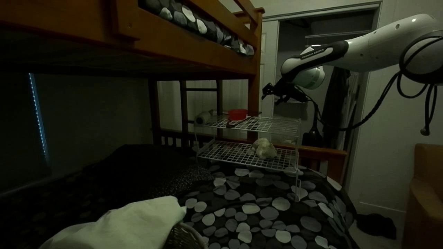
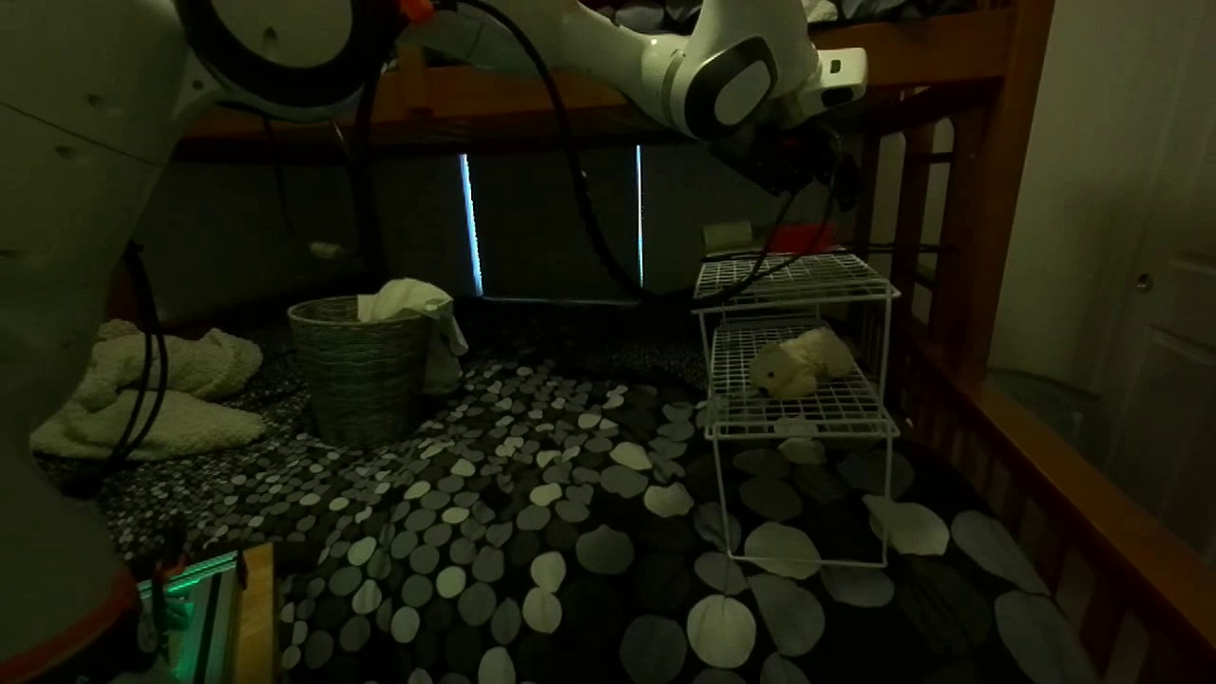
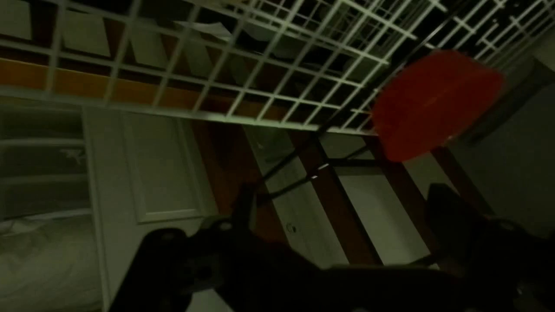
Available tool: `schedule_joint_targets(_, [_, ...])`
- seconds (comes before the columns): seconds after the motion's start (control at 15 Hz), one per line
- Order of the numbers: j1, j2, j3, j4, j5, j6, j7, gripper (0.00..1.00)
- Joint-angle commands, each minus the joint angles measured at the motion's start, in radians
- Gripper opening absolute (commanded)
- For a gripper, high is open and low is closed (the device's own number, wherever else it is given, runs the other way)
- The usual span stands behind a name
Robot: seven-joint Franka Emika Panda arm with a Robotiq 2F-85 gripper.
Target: Pick up the red bowl and put it on the bed
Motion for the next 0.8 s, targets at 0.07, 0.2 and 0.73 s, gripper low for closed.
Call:
schedule_joint_targets(0.07, [0.03, 0.141, 0.029, 0.179, -0.02, 0.022, -0.009, 1.0])
schedule_joint_targets(0.2, [0.05, 0.202, 0.026, 0.238, -0.039, 0.031, -0.006, 1.0])
schedule_joint_targets(0.73, [0.105, 0.379, -0.004, 0.414, -0.168, 0.144, -0.036, 1.0])
